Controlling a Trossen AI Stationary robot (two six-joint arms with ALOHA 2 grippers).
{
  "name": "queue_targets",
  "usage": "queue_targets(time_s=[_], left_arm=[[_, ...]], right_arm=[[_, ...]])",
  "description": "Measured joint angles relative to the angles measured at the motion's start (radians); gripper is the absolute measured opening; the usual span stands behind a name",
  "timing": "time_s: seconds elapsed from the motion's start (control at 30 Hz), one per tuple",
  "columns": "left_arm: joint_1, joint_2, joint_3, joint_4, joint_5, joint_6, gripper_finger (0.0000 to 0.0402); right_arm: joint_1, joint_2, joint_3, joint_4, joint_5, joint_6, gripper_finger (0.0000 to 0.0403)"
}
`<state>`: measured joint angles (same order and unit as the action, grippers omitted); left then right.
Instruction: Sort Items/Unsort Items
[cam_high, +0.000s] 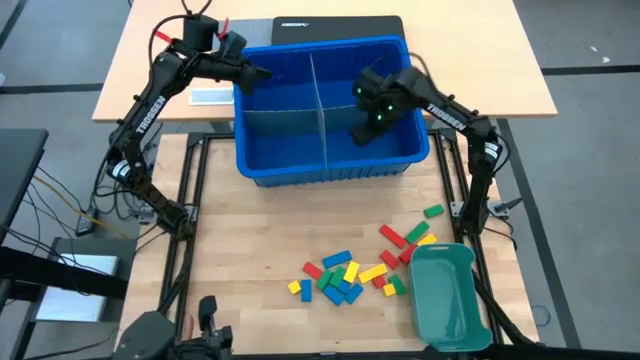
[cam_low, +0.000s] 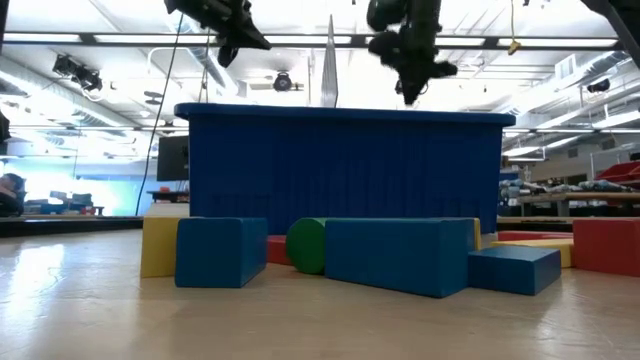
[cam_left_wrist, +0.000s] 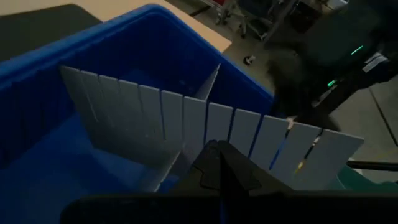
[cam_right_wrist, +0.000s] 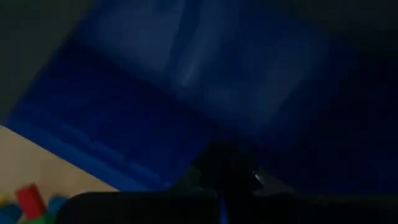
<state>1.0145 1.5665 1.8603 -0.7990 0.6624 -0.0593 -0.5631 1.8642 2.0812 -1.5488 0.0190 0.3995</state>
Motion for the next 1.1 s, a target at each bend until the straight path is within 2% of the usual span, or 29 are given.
queue_targets(time_s=[0.27,0.47,0.53,0.67,0.9,1.03,1.1], left_arm=[[-0.002,0.0,0.0,0.0,-0.007,0.001,0.0006],[-0.003,0.0,0.0,0.0,-0.007,0.002,0.0007],[-0.003,0.0,0.0,0.0,-0.008,0.002,0.0007],[-0.003,0.0,0.0,0.0,-0.013,0.002,0.0007],[-0.003,0.0,0.0,0.0,-0.022,0.0,0.0007],[0.008,0.0,0.0,0.026,-0.036,-0.068,0.0005],[0.015,0.001,0.0,0.065,-0.003,-0.122,0.0004]], right_arm=[[0.059,0.0,-0.121,0.001,-0.163,0.004,0.0001],[0.099,-0.004,-0.139,0.005,-0.229,-0.003,0.0001],[0.113,-0.003,-0.13,0.008,-0.206,0.003,0.0],[0.123,-0.006,-0.118,0.077,-0.096,0.041,0.0],[0.127,-0.02,-0.119,0.178,-0.105,0.084,0.0],[0.117,-0.108,-0.118,0.315,-0.104,0.154,0.0],[0.103,-0.148,-0.118,0.413,-0.094,0.181,0.0]])
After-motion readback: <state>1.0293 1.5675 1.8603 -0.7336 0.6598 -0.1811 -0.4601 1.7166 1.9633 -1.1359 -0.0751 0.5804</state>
